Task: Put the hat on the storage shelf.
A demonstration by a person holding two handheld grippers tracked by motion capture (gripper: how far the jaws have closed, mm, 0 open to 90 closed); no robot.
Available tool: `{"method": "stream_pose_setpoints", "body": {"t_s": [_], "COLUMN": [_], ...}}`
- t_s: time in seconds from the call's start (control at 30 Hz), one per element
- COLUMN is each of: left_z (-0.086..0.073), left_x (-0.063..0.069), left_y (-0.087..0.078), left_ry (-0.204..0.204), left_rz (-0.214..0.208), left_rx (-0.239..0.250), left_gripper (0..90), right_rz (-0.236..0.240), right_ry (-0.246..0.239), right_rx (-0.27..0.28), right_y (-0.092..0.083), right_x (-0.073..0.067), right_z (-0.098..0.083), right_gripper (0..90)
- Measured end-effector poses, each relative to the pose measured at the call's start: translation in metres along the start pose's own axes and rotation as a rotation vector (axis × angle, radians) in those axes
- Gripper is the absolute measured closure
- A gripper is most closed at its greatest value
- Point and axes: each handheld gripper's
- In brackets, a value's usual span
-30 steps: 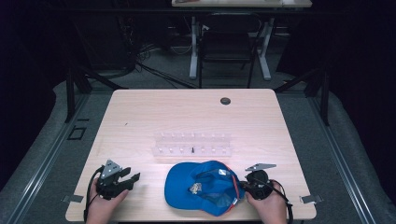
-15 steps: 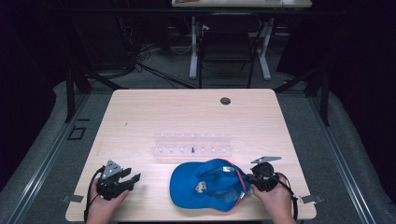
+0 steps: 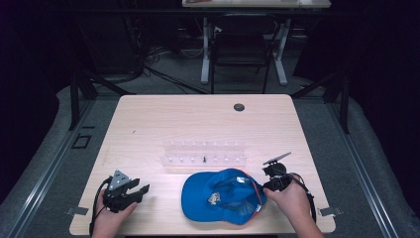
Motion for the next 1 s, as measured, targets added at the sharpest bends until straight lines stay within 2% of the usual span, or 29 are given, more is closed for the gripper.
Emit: {"method": "stream_pose_setpoints", "body": {"t_s": [0.03, 0.13, 0.2, 0.23, 0.33, 0.4, 0.6, 0.63, 0.67, 0.9, 1.0], "left_z": [-0.0003, -0.0001, -0.0001, 0.0002, 0.0002, 0.0001, 0.0001, 0.0, 0.0001, -0.0001, 0.0], "left_x": [0.0, 0.0004, 0.0008, 0.0007, 0.0008, 0.0008, 0.0008, 0.0009, 0.0008, 0.0007, 0.0006], "left_y": [0.0002, -0.0008, -0.0008, -0.0012, -0.0007, -0.0005, -0.0006, -0.0005, -0.0006, -0.0003, -0.0007], "left_ry": [-0.004, -0.001, 0.001, 0.002, 0.004, 0.003, 0.003, 0.003, 0.004, 0.007, 0.005], "left_rz": [-0.001, 0.002, 0.001, -0.001, 0.001, 0.002, 0.004, 0.005, 0.003, 0.004, 0.002], "left_rx": [0.006, 0.008, 0.013, 0.008, 0.008, 0.007, 0.005, 0.007, 0.006, 0.003, 0.003], "left_gripper": [52.0, 52.0, 52.0, 52.0, 52.0, 52.0, 52.0, 52.0, 52.0, 52.0, 52.0], "right_rz": [0.004, -0.002, 0.002, -0.005, 0.001, -0.003, -0.006, -0.003, -0.008, -0.006, 0.024], "right_ry": [0.013, 0.03, 0.064, 0.053, 0.067, 0.06, 0.062, 0.073, 0.053, 0.042, 0.052], "right_rx": [0.001, -0.052, -0.045, -0.081, -0.093, -0.106, -0.114, -0.102, -0.118, -0.116, -0.109], "right_y": [0.0002, 0.0018, 0.0043, 0.0035, 0.0056, 0.0071, 0.0089, 0.01, 0.0093, 0.0098, 0.008], "right_x": [-0.001, -0.0024, -0.0039, -0.0037, -0.005, -0.0051, -0.0077, -0.0085, -0.0077, -0.0078, -0.0055], "right_z": [0.0007, 0.0027, 0.0027, 0.004, 0.0053, 0.006, 0.0089, 0.0087, 0.0094, 0.0095, 0.01], "right_gripper": [74.1, 72.8, 71.6, 71.5, 70.7, 72.3, 80.2, 81.7, 83.3, 88.7, 89.8]}}
Point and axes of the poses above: each handheld gripper's, and its own axes: y roughly forward along the jaws, z roughly out of its top, x roughly to its right, and after that the axes turned 6 degrees about -y, right-handed
